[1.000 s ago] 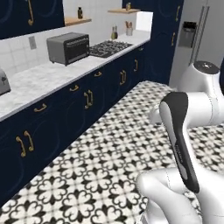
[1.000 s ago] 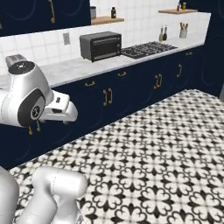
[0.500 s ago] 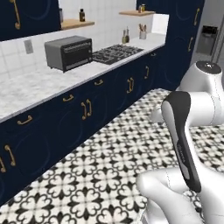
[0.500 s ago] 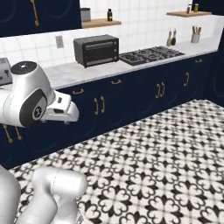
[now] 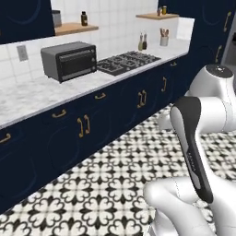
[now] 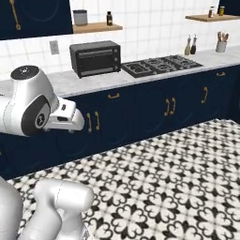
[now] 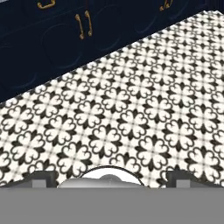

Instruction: Navigate to the stove.

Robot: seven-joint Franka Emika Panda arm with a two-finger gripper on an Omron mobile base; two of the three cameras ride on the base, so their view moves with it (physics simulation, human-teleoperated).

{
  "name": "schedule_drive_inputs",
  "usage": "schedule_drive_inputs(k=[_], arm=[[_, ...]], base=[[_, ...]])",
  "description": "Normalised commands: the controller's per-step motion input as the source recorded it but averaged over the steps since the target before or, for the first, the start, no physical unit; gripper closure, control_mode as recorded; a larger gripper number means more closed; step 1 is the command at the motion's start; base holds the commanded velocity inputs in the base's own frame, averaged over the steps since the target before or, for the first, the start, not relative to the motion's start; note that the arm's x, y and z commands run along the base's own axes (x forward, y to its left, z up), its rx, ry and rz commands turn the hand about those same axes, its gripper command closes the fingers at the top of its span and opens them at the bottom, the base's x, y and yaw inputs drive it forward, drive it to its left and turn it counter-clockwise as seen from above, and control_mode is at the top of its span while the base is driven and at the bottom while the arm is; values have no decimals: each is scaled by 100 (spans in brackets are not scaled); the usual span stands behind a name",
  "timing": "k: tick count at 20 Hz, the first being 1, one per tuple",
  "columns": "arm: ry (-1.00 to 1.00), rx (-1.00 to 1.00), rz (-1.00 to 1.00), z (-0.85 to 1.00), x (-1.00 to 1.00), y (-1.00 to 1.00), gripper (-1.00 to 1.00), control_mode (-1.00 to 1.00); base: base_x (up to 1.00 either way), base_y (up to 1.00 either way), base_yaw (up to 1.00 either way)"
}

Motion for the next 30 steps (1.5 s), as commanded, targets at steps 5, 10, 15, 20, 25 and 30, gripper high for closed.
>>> schedule_drive_inputs(k=[5,10,15,20,25,30], arm=[[0,0,0,0,0,0,-100,100],[0,0,0,0,0,0,-100,100],[0,0,0,0,0,0,-100,100],[0,0,0,0,0,0,-100,100],[0,0,0,0,0,0,-100,100],[0,0,0,0,0,0,-100,100]], base=[[100,-100,22],[100,-94,29],[100,-73,47],[100,-84,44],[94,-90,50],[63,-100,29]])
